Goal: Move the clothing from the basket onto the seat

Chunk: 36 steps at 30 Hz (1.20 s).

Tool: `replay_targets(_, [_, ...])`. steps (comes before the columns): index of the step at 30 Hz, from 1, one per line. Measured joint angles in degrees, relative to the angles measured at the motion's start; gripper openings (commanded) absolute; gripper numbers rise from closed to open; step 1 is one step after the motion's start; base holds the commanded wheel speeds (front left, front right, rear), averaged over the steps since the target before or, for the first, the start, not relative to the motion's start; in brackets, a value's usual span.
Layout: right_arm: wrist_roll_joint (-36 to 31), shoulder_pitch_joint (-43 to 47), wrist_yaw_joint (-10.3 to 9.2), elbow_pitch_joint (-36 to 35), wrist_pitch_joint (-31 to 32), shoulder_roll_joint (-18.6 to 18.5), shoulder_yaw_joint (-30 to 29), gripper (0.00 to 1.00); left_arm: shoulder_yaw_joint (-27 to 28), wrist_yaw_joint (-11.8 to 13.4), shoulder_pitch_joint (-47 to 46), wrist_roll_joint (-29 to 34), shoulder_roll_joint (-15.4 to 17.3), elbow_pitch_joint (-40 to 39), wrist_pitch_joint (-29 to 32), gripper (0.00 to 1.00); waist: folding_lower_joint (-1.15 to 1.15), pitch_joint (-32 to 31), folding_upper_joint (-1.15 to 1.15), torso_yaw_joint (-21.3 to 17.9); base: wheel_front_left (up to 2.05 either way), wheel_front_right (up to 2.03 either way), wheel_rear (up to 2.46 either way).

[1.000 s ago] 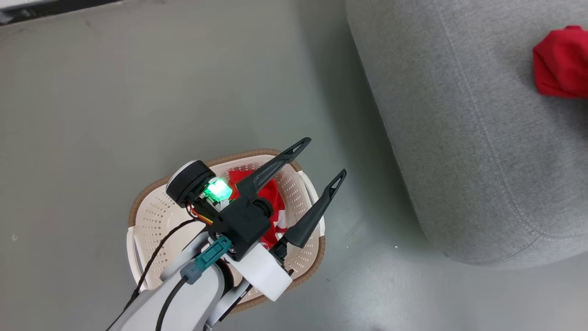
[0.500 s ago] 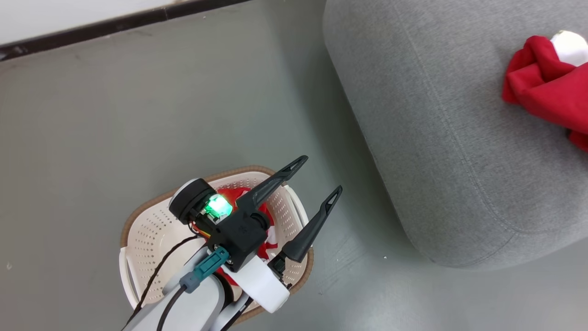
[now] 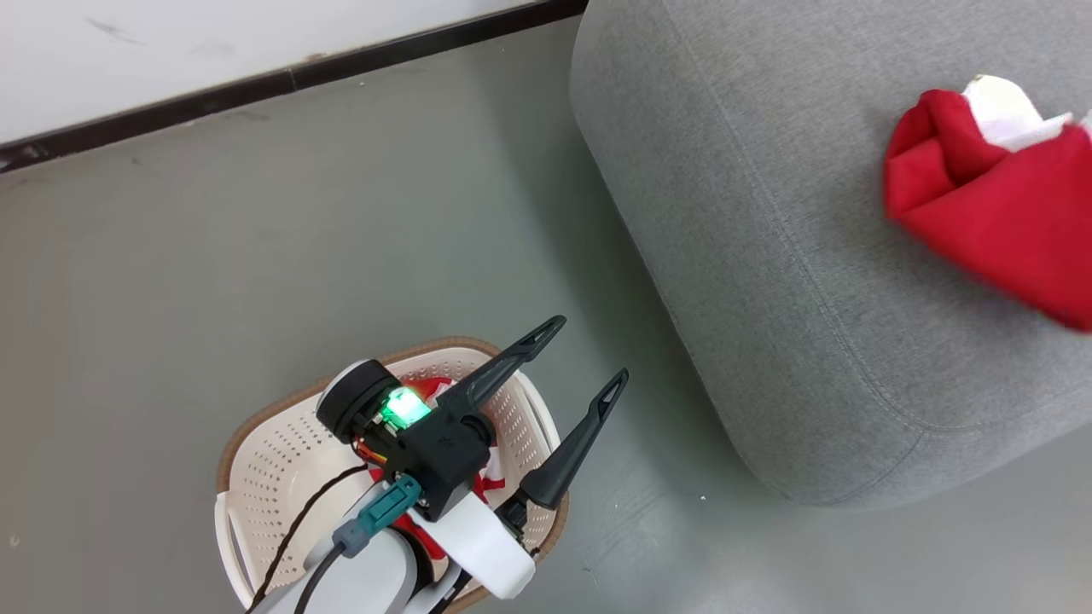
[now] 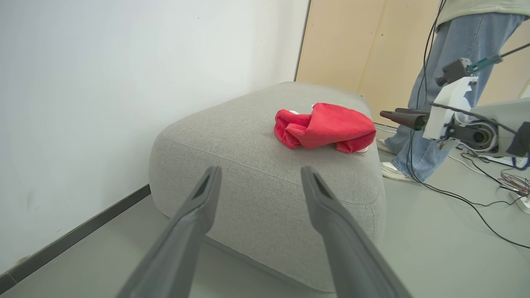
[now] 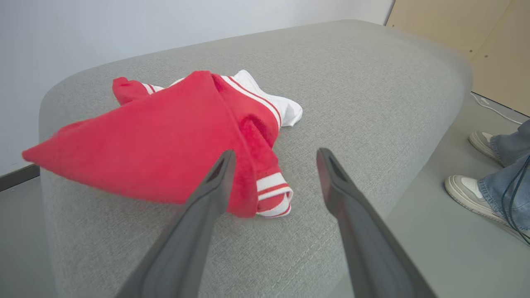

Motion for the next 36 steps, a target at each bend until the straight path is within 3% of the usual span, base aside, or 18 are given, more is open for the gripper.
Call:
replay_targets(14, [2.49, 2.11, 0.0, -10.61, 1.1, -0.47, 8.75, 1.0, 1.48, 1.24, 1.32, -0.56, -0.81, 0.77, -1.04, 1.0, 0.0, -2.95, 0.0, -1.01, 0.0, 0.0, 0.0])
replay_targets(26, [2.35, 0.2, 0.0, -21.49, 1.19, 3.41, 19.28, 1.0, 6.82, 5.48, 4.54, -2.6, -0.51, 2.4, -2.08, 1.0, 0.0, -5.95, 0.0, 2.02, 0.0, 0.0, 0.0])
replay_targets(36, [1.42, -0.75, 0.0, -25.9, 1.6, 5.77, 24.8, 1.0, 11.76, 9.4, 8.7, -4.11, -0.43, 3.35, -2.5, 1.0, 0.0, -8.87, 0.0, 5.99, 0.0, 0.0, 0.0])
